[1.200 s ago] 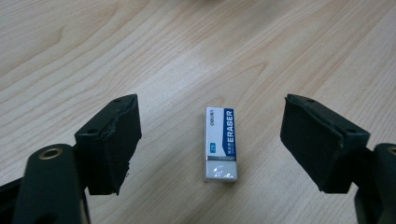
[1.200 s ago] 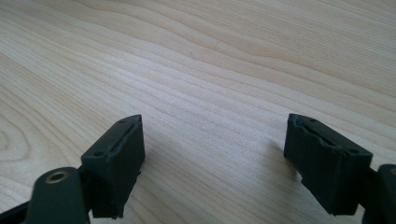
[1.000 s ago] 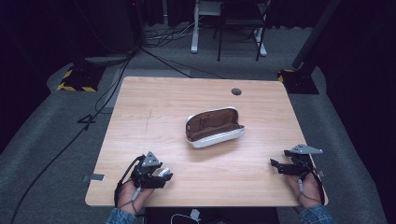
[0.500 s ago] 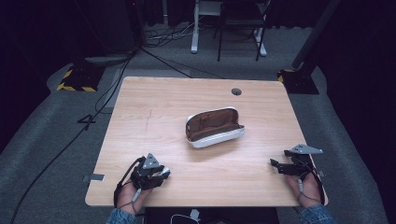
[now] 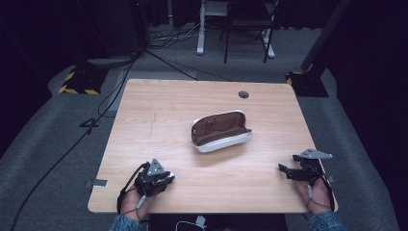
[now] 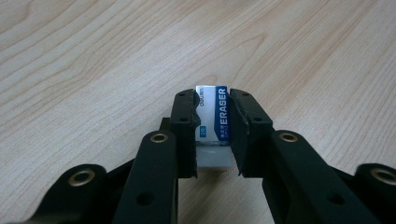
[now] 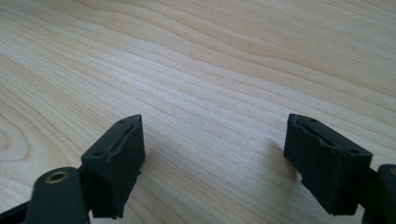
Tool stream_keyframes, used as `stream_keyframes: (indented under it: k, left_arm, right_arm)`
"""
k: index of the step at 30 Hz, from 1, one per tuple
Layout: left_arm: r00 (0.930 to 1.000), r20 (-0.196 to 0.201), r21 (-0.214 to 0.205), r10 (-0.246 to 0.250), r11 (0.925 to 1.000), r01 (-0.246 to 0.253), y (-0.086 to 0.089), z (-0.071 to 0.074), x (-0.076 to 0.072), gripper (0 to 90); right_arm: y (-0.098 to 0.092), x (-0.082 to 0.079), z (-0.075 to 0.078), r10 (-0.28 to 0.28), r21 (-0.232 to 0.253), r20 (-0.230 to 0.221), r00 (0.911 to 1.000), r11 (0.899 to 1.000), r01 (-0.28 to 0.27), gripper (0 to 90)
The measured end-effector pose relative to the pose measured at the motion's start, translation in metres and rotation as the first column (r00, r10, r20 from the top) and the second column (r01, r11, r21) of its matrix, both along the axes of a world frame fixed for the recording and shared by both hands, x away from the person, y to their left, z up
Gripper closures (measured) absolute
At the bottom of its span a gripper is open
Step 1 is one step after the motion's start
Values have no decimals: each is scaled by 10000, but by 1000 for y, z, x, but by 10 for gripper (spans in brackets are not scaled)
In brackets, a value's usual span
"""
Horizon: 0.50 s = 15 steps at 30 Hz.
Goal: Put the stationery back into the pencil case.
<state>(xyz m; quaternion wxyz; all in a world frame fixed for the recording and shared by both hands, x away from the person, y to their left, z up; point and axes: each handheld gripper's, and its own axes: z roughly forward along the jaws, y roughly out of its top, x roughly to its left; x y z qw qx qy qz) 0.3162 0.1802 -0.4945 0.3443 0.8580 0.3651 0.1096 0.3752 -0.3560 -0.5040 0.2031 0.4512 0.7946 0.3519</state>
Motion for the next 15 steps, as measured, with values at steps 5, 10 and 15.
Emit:
stream_keyframes:
  k: [5,10,15]
  left_arm:
    - [9999,-116,-251,-106,9996,103,-3,6,1,723]
    - [9998,-67,-509,-167,9986,164,-7,18,1,724]
    - [9999,27,-773,-120,9969,122,-12,30,3,723]
  right_arm:
    - [0,0,0,-4,3,-7,10000,10000,4,210]
    - [0,0,0,8,0,-11,10000,10000,-8,210]
    - [0,0,0,9,-3,-9,10000,10000,-9,210]
